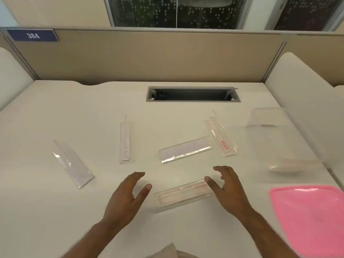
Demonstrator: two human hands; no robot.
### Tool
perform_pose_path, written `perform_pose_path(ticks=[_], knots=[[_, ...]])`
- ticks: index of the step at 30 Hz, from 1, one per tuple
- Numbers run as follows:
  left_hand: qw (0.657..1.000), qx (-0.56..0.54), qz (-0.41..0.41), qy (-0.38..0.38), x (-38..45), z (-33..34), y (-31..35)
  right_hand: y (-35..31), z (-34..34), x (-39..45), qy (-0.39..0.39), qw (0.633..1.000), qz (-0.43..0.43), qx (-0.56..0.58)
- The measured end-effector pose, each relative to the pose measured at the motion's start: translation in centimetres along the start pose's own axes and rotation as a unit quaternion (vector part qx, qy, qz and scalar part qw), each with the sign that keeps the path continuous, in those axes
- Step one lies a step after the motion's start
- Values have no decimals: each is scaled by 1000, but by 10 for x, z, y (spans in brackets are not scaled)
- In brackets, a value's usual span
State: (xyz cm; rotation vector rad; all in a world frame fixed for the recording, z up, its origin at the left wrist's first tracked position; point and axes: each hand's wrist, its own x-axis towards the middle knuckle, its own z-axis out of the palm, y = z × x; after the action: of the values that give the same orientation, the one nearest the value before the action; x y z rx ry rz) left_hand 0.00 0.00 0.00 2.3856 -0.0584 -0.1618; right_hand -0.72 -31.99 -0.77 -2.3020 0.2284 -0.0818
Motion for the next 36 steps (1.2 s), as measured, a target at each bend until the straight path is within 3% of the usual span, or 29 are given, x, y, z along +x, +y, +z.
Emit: perform_pose_path(ticks=[7, 17, 24, 32, 36], knots=[[991, -120, -66, 7, -14, 5, -8, 7, -1, -11, -18, 991, 86, 102], [994, -67, -88, 0, -30, 32, 11, 7, -2, -17, 0, 983, 113, 146], [991, -99, -85, 12, -26, 30, 21, -7, -8, -21, 3, 963, 134, 235], [986, -163, 36, 10, -29, 4, 33, -26, -29, -26, 14, 927, 164, 337], [979, -202, 33, 18, -28, -6, 41, -40, -34, -21, 35, 922, 157, 351]])
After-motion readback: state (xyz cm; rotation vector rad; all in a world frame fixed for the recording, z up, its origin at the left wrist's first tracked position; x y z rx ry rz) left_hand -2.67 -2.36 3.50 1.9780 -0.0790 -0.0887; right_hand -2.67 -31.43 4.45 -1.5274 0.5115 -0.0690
